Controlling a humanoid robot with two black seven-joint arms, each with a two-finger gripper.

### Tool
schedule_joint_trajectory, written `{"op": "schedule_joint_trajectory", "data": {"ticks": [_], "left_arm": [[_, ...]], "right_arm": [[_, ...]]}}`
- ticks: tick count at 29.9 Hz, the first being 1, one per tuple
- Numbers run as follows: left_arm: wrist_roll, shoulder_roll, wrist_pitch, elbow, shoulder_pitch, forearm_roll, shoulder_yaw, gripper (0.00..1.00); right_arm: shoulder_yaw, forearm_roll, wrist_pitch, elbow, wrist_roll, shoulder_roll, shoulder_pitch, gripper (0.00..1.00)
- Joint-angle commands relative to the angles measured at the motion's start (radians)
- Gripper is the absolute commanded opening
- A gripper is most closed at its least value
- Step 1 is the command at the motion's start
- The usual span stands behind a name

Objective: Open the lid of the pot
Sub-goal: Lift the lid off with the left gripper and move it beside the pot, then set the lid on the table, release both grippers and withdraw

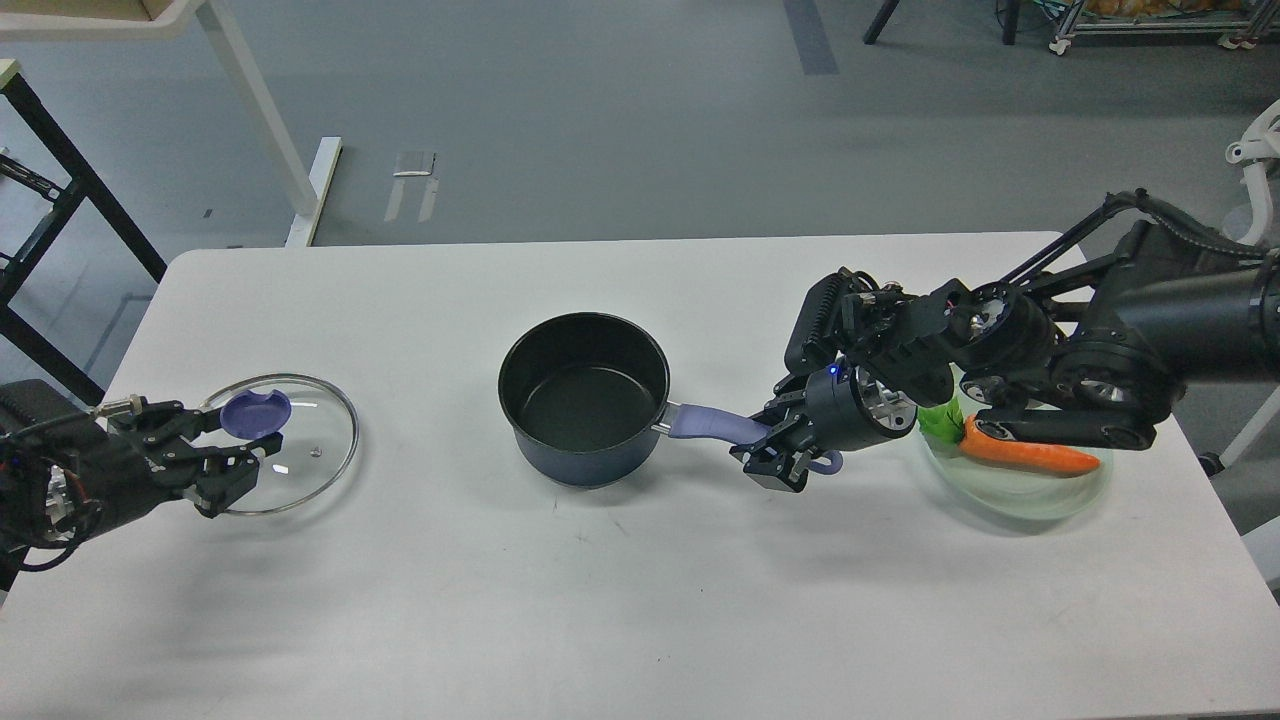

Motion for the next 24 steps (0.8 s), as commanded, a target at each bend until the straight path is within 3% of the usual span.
{"op": "schedule_joint_trajectory", "data": {"ticks": [1, 3, 6, 11, 14, 17, 21, 24], "left_arm": [[0.000, -0.020, 0.003, 0.042, 0.008, 0.000, 0.000, 0.37], [0.000, -0.025, 0.001, 0.046, 0.008, -0.001, 0.000, 0.42], [0.000, -0.028, 0.004, 0.046, 0.006, -0.010, -0.003, 0.74], [0.000, -0.026, 0.000, 0.042, 0.002, -0.096, -0.001, 0.88], [0.000, -0.019, -0.002, 0.036, -0.007, -0.127, -0.003, 0.94], [0.000, -0.016, -0.010, 0.034, -0.026, -0.196, -0.004, 0.98], [0.000, -0.012, -0.017, 0.036, -0.076, -0.312, -0.004, 0.99], [0.000, -0.011, -0.071, 0.036, -0.133, -0.462, -0.009, 0.99]], "right_arm": [[0.000, 0.000, 0.000, 0.003, 0.000, -0.001, 0.002, 0.23], [0.000, 0.002, 0.000, 0.005, 0.000, -0.002, 0.002, 0.23], [0.000, 0.002, 0.000, 0.005, 0.000, -0.004, 0.002, 0.23], [0.000, 0.005, 0.000, 0.005, 0.002, -0.008, 0.002, 0.25], [0.009, 0.012, -0.002, 0.008, 0.002, -0.010, 0.002, 0.41], [0.052, 0.040, -0.003, 0.014, 0.002, -0.012, 0.002, 0.69], [0.067, 0.057, -0.002, 0.014, 0.002, -0.012, 0.009, 0.82], [0.073, 0.058, -0.002, 0.008, 0.002, -0.025, 0.015, 0.95]]}}
